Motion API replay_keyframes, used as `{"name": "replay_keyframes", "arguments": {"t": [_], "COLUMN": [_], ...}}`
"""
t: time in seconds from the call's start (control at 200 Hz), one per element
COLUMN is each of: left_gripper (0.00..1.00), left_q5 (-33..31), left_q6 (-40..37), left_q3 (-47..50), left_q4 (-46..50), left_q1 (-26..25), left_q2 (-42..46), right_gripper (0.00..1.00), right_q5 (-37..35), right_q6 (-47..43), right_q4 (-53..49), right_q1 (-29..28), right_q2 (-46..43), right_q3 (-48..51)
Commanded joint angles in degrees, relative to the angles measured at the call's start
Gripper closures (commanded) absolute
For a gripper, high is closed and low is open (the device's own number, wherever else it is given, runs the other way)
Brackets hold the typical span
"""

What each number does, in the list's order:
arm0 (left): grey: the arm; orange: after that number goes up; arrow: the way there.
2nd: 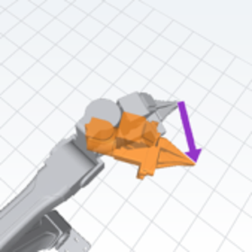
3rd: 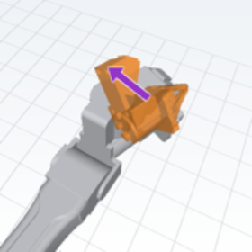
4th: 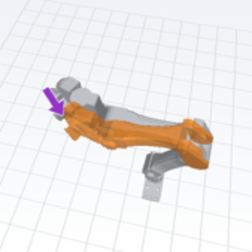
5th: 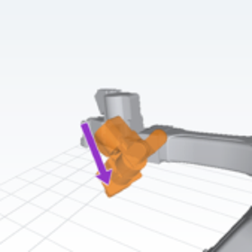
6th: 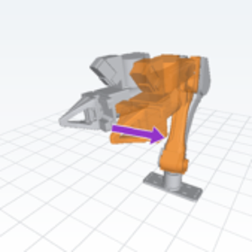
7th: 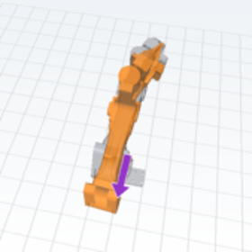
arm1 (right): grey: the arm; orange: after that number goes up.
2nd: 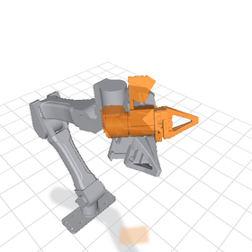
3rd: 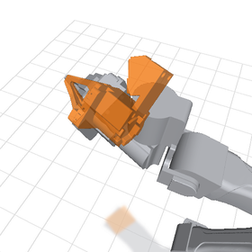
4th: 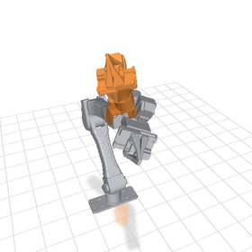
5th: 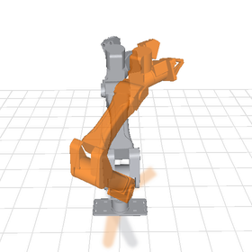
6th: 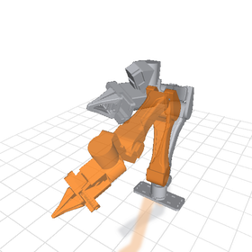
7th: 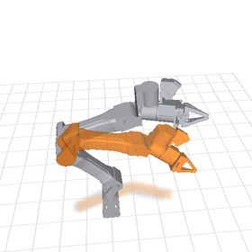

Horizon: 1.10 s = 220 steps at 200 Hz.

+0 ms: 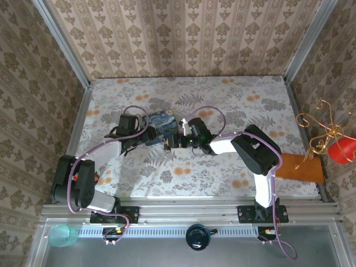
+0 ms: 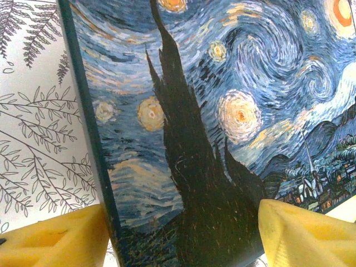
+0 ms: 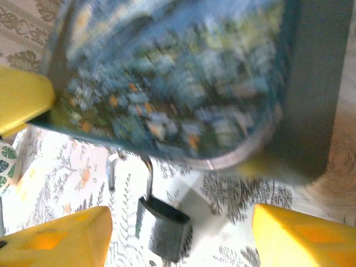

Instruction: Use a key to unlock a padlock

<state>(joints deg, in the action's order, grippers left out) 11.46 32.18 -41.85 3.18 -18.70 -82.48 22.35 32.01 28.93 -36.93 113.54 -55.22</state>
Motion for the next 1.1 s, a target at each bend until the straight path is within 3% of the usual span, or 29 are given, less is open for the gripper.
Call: {"name": "replay_keyframes", "arguments": {"t": [0.0,0.24,0.885,1.095], "left_gripper": [0.31,0.32,0.34,0.34], "left_q5": [-3.2,-3.6,-3.3,-3.7], "left_q6": [0.9,1.6,2.7,3.1], "left_q3": [2.4,2.9,4.0,4.0], "left_q4": [3.2,2.4,1.2,1.4], "left_q1": [-0.5,-0.6,-1.3,-2.0], "left_q2": [-0.8,-0.6,0.4,0.8], "right_gripper": [0.31,0.40,0.47,0.57], "right_q5": [0.0,-3.0,-11.1,-11.4], "right_q6": [2.5,-0.4,-4.8,-4.2], "right_q4": [3.6,-2.5,-15.0,-18.4], "right_q1": [-1.3,-3.0,-6.6,-6.6], "right_q2": [-0.1,1.3,6.5,8.2], "right_q3": [1.4,-0.6,-7.9,-10.5]}}
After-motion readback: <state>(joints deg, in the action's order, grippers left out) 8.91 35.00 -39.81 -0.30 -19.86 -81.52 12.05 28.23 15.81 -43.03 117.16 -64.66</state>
